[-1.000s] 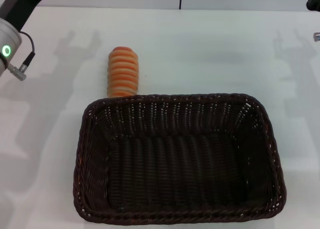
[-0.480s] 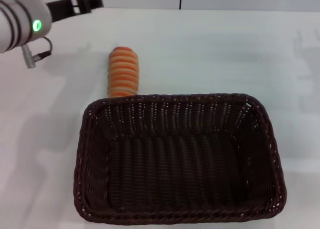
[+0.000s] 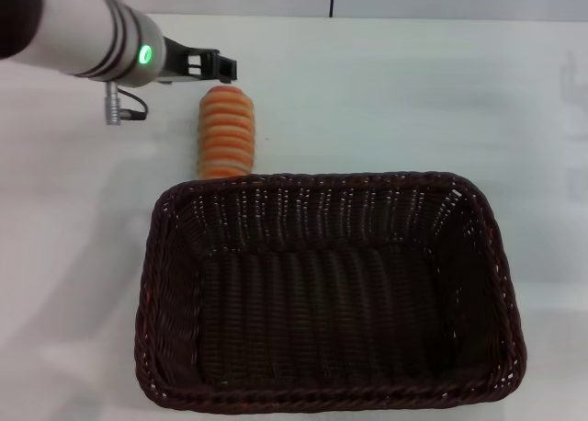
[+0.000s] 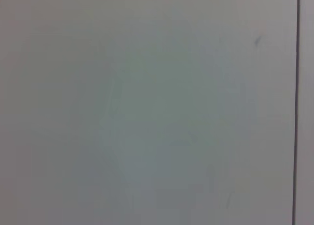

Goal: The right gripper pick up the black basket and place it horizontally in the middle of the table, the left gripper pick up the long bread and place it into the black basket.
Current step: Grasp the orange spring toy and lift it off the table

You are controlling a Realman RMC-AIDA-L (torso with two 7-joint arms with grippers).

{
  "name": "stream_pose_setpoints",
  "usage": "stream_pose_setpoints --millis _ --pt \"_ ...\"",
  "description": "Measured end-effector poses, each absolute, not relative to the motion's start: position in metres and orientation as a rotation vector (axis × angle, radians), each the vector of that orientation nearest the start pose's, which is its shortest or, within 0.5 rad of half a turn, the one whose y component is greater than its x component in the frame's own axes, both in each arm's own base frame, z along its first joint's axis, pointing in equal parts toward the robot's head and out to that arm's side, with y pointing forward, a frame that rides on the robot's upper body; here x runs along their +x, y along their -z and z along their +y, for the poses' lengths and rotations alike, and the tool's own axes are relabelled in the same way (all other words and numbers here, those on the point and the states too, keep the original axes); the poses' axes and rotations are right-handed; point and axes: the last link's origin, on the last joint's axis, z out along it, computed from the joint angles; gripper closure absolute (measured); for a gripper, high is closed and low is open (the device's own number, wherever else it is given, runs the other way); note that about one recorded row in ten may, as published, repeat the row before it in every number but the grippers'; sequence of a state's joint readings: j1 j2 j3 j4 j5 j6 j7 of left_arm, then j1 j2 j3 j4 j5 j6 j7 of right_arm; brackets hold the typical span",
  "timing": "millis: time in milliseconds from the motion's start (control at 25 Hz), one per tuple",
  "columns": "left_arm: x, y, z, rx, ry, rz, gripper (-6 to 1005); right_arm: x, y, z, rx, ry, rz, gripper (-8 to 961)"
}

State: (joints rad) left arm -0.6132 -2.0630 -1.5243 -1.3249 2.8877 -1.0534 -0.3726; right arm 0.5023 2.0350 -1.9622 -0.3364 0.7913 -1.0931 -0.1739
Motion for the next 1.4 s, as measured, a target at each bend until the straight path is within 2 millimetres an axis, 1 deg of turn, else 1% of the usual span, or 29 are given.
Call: stream_pose_setpoints --millis 80,160,400,640,720,800,1000,1080,1280,1400 --pt "-0.164 0.012 0.416 -1.860 -0.043 -1.320 255 0.293 -0.040 0.388 -1.396 -0.623 0.314 524" --pt "-0.162 0.015 0.419 -1.866 -0.061 -1.319 256 0.293 -0.042 0.390 -1.402 -0.622 0.306 524" --pt "-0.160 0.019 0.419 -1.869 -0.068 -1.323 259 0.293 -0.046 0.393 -1.407 -0.628 0.312 523" --pt "-0.166 0.027 0.417 -1.854 -0.104 -1.357 262 0.291 -0.052 0.398 -1.416 -0.629 0.295 523" --pt "-0.167 0.029 0.416 -1.853 -0.105 -1.362 262 0.291 -0.052 0.399 -1.420 -0.632 0.291 523" --pt "-0.164 0.036 0.414 -1.848 -0.096 -1.375 263 0.291 -0.054 0.399 -1.429 -0.642 0.288 523" --pt "-0.158 0.044 0.413 -1.839 -0.073 -1.399 266 0.296 -0.060 0.398 -1.429 -0.642 0.287 523" --pt "-0.154 0.050 0.412 -1.831 -0.064 -1.410 267 0.297 -0.064 0.398 -1.432 -0.642 0.282 523" --pt "-0.157 0.053 0.412 -1.818 -0.057 -1.422 269 0.299 -0.065 0.399 -1.443 -0.656 0.294 523" --pt "-0.160 0.057 0.412 -1.813 -0.053 -1.425 271 0.296 -0.064 0.400 -1.467 -0.656 0.278 524"
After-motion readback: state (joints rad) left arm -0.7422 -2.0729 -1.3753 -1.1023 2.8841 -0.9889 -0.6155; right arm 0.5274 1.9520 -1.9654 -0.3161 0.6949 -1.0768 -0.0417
